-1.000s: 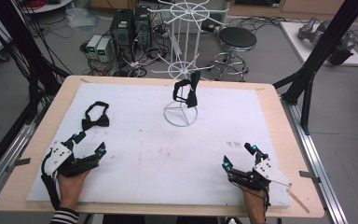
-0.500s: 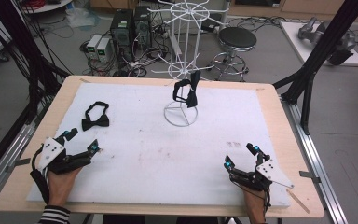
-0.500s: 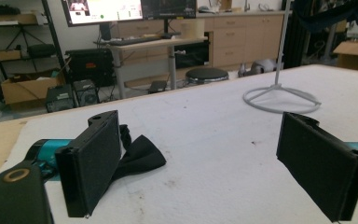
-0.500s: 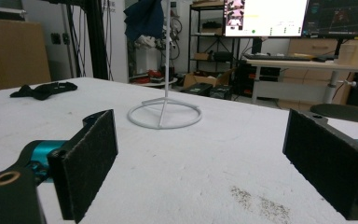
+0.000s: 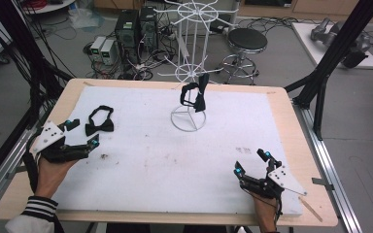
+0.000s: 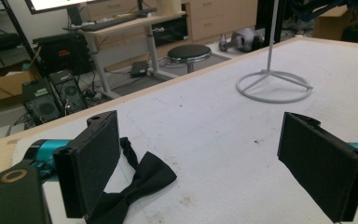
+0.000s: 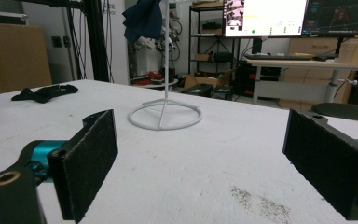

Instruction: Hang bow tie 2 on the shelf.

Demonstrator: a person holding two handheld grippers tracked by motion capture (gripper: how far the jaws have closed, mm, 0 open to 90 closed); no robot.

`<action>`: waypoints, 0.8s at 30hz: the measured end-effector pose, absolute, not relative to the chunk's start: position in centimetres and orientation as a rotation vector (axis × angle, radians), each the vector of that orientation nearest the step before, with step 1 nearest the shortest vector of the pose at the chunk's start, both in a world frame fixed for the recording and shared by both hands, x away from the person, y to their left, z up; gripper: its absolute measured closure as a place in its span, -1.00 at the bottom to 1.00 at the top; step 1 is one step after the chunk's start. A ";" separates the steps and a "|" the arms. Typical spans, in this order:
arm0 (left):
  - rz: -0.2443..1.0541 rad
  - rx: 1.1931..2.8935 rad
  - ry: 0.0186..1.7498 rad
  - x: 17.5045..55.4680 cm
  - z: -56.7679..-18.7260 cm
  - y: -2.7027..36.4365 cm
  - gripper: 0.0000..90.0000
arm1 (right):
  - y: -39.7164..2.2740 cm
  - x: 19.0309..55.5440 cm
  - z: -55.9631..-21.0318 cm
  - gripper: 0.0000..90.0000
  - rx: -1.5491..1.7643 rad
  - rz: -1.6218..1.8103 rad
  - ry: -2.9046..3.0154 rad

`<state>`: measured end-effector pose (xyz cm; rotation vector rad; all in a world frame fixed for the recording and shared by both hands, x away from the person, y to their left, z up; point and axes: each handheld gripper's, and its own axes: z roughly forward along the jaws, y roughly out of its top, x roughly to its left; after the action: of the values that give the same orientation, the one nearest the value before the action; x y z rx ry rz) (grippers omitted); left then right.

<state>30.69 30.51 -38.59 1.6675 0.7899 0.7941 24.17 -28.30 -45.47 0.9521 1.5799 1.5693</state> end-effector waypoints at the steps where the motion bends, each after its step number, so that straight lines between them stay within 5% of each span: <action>1: 0.779 1.673 0.791 30.9 -38.5 30.6 -0.70 | -28.3 24.2 -45.5 -0.79 0.951 1.571 1.577; 24: 0.652 1.970 0.796 36.5 -37.7 32.6 -0.70 | -28.4 24.2 -45.5 -0.79 0.937 1.577 1.574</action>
<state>36.47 32.55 -37.65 1.9698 0.7963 0.6518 24.21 -28.38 -45.49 0.9368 1.5740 1.5769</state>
